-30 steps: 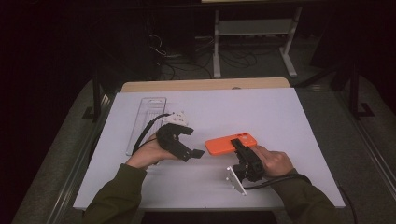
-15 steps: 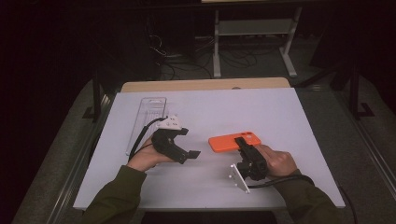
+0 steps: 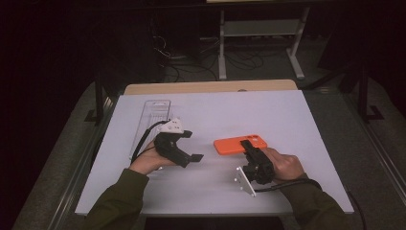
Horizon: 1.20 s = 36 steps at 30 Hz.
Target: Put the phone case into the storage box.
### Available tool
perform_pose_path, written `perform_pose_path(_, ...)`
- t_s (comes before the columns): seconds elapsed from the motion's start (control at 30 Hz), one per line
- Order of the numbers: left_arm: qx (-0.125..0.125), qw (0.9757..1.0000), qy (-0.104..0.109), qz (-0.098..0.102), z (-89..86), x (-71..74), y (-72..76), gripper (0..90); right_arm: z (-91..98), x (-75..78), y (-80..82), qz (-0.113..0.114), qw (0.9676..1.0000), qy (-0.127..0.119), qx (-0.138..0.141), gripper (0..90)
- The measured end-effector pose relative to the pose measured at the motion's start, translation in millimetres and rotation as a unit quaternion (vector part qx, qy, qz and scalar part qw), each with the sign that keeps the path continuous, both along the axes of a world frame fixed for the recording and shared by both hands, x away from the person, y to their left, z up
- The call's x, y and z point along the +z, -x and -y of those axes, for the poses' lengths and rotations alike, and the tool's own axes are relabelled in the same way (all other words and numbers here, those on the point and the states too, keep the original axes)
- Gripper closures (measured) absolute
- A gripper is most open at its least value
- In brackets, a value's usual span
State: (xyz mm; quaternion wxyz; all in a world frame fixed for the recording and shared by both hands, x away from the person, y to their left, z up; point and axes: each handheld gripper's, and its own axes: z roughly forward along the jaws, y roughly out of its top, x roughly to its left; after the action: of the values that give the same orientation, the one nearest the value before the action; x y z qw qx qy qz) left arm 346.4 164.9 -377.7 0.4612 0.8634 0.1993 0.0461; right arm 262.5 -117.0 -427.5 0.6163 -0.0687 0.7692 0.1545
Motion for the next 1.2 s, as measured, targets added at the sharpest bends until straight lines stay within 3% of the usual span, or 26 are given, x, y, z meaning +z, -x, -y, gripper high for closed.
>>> perform_pose_path(0.23, 0.001, 1.0000, 0.004, -0.001, -0.9, -4.8, -1.7, 1.5, 0.1, 0.7, -0.4, -0.004, 1.0000, -0.008, -0.003, 78.6)
perform_pose_path(0.3, -0.005, 1.0000, 0.000, 0.008, -2.3, -6.0, -3.9, 1.4, 0.0, 1.2, -0.6, -0.004, 0.9999, -0.013, -0.004, 78.6)
perform_pose_path(0.7, -0.011, 0.9999, -0.005, -0.005, -2.0, -9.8, -4.4, 1.5, -0.2, 2.7, -0.6, -0.015, 0.9996, -0.024, -0.009, 78.6)
perform_pose_path(0.97, -0.009, 0.9999, 0.003, -0.014, -3.6, -10.7, -4.8, 1.5, -0.2, 3.3, -1.2, -0.020, 0.9992, -0.031, -0.011, 78.6)
perform_pose_path(1.2, -0.010, 0.9998, 0.006, -0.013, -4.2, -10.5, -5.6, 1.5, 0.3, 4.3, -1.5, -0.036, 0.9975, -0.056, -0.020, 78.6)
